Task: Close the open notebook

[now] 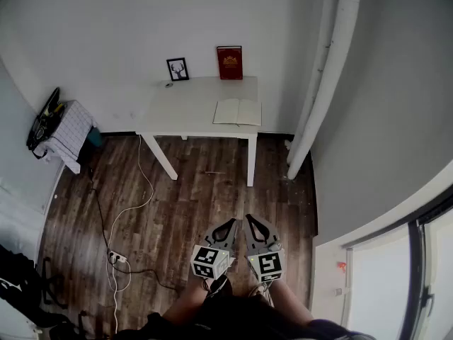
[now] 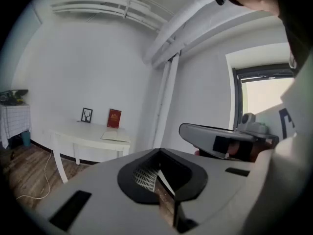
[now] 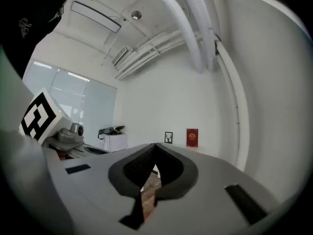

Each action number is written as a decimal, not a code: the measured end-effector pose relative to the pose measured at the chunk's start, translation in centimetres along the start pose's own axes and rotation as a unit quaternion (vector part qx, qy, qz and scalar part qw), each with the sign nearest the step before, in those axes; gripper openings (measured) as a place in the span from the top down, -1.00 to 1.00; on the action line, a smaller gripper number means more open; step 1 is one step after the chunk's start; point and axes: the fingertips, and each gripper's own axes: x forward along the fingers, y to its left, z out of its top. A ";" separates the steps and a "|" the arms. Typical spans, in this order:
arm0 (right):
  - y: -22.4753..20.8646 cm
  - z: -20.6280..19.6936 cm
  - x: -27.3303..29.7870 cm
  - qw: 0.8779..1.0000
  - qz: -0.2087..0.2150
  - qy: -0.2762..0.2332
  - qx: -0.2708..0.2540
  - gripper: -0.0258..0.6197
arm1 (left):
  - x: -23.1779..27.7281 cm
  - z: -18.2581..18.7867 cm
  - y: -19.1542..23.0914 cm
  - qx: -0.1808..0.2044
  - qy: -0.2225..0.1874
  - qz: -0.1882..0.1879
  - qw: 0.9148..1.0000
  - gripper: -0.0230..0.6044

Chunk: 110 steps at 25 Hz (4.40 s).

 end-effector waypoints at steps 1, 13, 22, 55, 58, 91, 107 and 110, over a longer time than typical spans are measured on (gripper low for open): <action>0.3 0.3 0.4 1.000 0.006 0.003 -0.003 0.85 | 0.0 0.1 0.5 0.004 -0.002 0.005 1.000 0.92; 6.1 0.8 9.9 0.996 0.085 0.007 -0.020 0.85 | -1.9 2.2 11.8 -0.032 -0.026 0.073 0.996 0.92; 11.4 1.6 19.5 0.995 0.093 0.009 -0.026 0.85 | -4.2 6.0 23.8 -0.033 -0.052 0.097 0.993 0.92; 1.9 3.5 44.9 0.991 0.080 0.003 -0.107 0.85 | 15.7 13.5 39.1 -0.018 -0.008 0.044 0.999 0.92; -2.2 1.9 47.0 0.991 0.048 0.028 -0.123 0.85 | 19.7 13.8 38.7 -0.023 0.005 0.013 1.000 0.92; -26.5 -8.6 61.5 0.969 -0.167 0.180 -0.006 0.85 | 46.2 14.2 46.2 0.048 0.144 -0.191 0.970 0.92; -45.8 -21.3 60.1 0.951 -0.132 0.253 0.122 0.85 | 60.9 7.2 38.5 0.038 0.262 -0.162 0.951 0.92; -47.3 -23.2 60.2 0.943 -0.123 0.276 0.138 0.84 | 62.5 6.7 39.0 0.035 0.271 -0.150 0.950 0.92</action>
